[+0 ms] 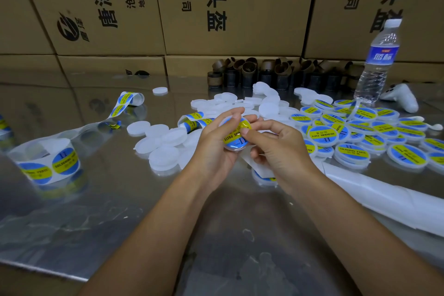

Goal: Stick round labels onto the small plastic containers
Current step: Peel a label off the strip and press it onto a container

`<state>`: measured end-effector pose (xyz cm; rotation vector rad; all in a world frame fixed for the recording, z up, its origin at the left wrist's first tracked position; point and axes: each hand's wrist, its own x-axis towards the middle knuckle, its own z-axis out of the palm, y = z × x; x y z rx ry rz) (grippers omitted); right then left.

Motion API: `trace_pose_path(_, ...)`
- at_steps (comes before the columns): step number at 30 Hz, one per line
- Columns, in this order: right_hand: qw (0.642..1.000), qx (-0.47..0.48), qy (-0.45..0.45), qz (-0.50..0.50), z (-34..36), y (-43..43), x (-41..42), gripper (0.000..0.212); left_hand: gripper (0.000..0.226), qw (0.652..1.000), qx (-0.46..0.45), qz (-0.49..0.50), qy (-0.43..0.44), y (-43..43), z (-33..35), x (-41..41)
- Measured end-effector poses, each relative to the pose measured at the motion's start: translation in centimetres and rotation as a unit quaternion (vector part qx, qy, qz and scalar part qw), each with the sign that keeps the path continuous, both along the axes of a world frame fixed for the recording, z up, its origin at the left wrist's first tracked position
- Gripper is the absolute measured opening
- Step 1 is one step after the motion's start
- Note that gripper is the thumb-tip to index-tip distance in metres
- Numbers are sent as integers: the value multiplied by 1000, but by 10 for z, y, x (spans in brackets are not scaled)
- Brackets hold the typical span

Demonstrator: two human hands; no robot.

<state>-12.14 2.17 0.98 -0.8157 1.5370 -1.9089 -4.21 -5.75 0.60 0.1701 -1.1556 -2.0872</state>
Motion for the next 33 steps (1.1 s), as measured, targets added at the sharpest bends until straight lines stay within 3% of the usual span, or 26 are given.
trace_pose_path(9, 1000, -3, 1, -12, -1, 0, 0, 12, 16, 999, -41, 4, -9, -2, -5, -1)
trace_pose_path(17, 968, -11, 228, -108, -6, 1, 3, 20, 20, 998, -62, -17, -12, -1, -8, -4)
trace_pose_path(28, 921, 65, 359, -137, -11, 2, -4, 33, 34, 998, -43, -40, -31, 4, -7, -3)
trace_pose_path(30, 921, 78, 355, -142, -10, 2, -5, 35, 34, 998, -29, -44, -17, 4, -6, -3)
trace_pose_path(33, 952, 47, 279, -117, -6, 2, -5, 27, 35, 999, -9, -45, -2, 3, -4, -2)
